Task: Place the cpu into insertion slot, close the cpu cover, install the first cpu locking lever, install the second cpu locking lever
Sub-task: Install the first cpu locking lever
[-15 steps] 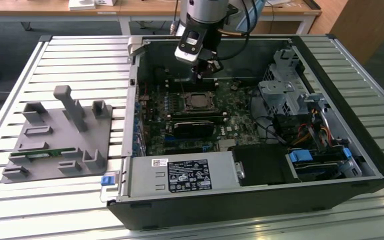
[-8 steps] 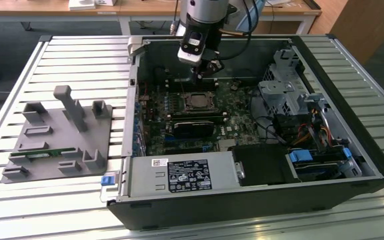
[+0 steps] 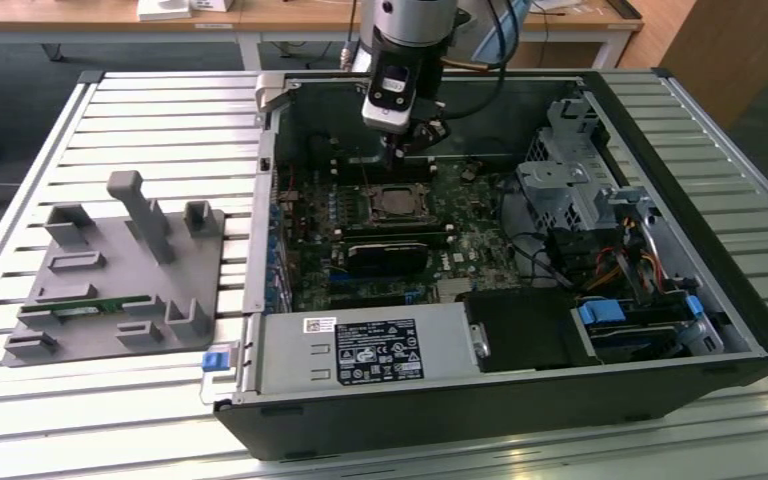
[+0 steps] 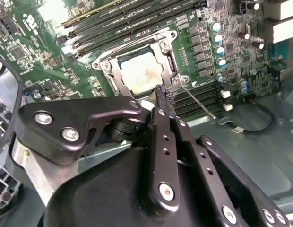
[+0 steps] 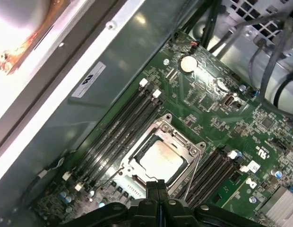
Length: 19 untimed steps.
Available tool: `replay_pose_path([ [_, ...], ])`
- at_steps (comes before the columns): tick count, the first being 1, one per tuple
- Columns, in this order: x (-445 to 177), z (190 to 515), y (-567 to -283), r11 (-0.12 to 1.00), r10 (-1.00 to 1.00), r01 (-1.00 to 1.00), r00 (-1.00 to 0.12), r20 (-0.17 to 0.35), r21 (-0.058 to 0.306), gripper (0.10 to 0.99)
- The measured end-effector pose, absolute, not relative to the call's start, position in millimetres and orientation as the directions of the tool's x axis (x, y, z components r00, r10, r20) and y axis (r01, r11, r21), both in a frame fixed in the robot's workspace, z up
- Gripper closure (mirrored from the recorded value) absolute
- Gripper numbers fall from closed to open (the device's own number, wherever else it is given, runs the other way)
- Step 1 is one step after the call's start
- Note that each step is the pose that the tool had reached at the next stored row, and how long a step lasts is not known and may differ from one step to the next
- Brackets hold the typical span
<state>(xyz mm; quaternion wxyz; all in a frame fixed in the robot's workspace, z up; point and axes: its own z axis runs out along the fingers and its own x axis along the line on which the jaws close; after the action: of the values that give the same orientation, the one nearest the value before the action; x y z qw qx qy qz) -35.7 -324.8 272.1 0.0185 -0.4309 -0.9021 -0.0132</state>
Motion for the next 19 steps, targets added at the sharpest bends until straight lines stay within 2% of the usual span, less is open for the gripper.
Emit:
replay_pose_path([
  [19, -35.7, 272.1, -324.8, 0.797, 0.603, 0.604, -0.797, 0.045, 0.008, 0.980],
])
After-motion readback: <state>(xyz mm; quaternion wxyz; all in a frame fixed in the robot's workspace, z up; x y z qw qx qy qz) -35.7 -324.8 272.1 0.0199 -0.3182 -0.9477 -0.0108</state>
